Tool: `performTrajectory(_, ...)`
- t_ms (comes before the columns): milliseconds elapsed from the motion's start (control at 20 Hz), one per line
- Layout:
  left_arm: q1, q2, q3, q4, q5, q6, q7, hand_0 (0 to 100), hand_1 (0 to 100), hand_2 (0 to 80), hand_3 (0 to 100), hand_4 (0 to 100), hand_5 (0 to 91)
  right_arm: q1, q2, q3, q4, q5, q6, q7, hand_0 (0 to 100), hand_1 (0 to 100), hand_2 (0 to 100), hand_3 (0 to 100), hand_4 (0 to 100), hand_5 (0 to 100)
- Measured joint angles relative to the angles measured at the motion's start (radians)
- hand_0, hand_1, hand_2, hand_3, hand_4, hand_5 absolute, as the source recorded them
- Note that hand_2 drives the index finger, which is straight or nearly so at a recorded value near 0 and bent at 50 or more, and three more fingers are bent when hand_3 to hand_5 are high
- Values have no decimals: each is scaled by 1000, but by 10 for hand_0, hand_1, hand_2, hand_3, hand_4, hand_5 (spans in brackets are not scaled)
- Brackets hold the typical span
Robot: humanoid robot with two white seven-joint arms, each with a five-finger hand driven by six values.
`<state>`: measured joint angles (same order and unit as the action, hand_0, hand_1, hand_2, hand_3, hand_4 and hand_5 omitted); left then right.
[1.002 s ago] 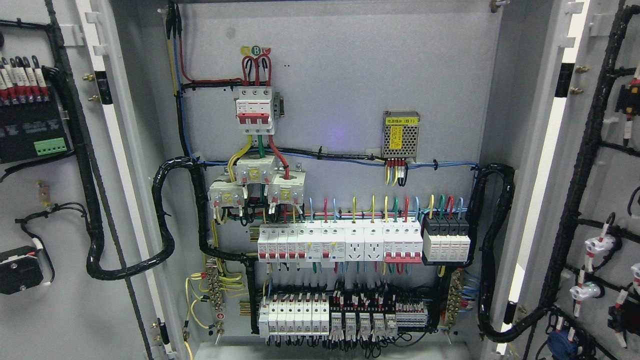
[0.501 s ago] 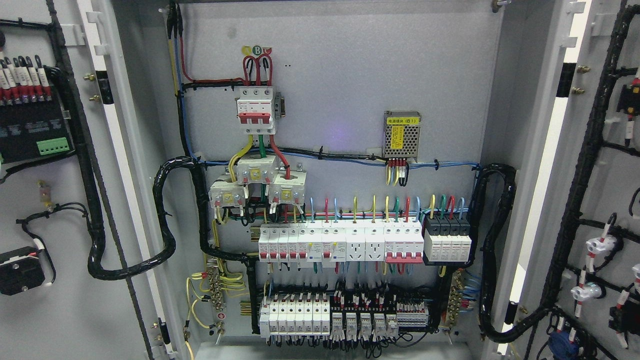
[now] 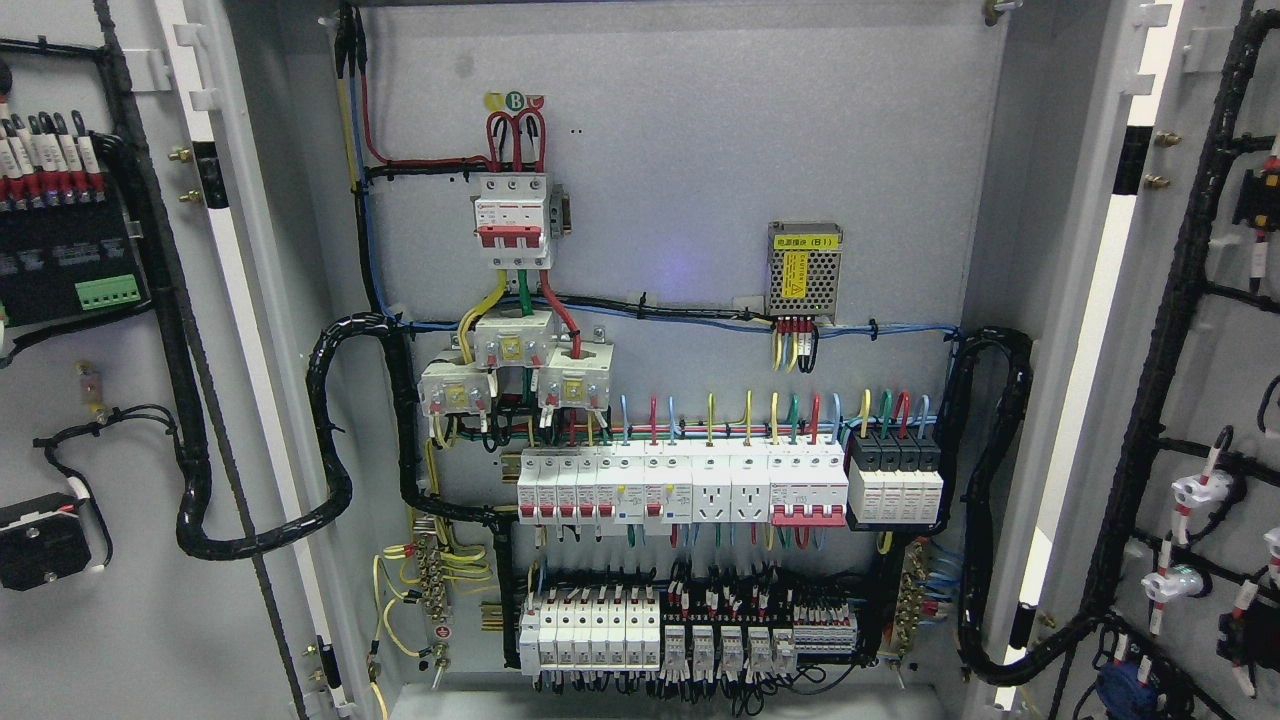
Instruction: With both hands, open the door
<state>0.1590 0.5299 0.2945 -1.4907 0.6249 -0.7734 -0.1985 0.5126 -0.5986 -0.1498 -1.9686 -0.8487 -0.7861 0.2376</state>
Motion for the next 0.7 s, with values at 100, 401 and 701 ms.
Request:
performTrajectory(100,15,0,-20,-28,-2,0,-2,0,0,0,0,30,0,2,0,23,-1,2,0,1,106,0,0,0,0,0)
performTrajectory(401,37,0,-93,-87,-19,0,-1,0,0,0,0,31,0,14,0,89,-2,7,0,1,107,0,0,0,0,0)
performTrajectory(701,70,-4,-182,-122,-66,0,2,0,0,0,0,30,0,29,6,168,16,68,0,1,107,0,0,0,0,0)
